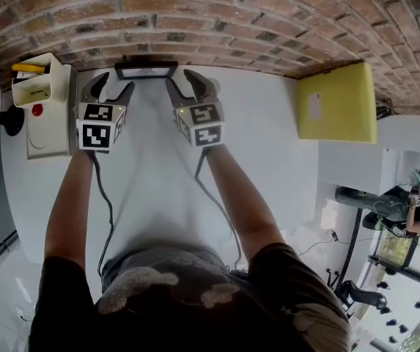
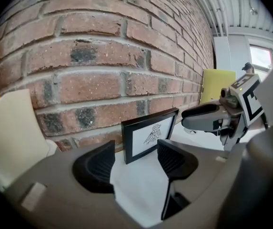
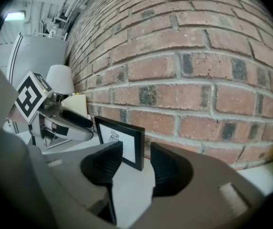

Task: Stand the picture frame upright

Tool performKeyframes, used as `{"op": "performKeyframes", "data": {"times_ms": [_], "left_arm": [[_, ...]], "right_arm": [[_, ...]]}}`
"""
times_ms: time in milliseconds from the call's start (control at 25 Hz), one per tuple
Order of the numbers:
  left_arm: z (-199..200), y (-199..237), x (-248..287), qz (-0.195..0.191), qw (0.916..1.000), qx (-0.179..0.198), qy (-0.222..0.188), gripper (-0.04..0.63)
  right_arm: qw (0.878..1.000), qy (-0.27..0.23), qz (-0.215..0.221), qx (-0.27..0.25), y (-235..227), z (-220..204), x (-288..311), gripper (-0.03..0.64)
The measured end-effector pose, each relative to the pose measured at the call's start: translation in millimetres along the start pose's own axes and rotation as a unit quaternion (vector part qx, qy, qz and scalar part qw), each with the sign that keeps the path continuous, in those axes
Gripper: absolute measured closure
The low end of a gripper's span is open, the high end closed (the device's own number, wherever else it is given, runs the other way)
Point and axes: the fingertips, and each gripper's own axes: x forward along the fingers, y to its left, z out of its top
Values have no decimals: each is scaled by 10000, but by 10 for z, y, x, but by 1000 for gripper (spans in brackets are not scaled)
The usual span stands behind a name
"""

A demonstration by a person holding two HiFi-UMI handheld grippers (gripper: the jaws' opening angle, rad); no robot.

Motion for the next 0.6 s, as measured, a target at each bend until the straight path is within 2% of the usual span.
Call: {"op": "performKeyframes", "data": {"times_ms": [160, 320, 600], "left_arm": [[93, -91, -243, -55, 9998, -114, -150, 281], [173, -214, -582, -127, 9995, -23, -282, 278], [408, -339, -1273, 128, 9972, -58, -728, 278]], "right_arm": [[9999, -154, -2, 0, 59, 128, -201, 416], [9992, -382, -16, -74, 135, 326, -487, 416], [9969, -782, 111, -39, 314, 637, -1041, 416]]}}
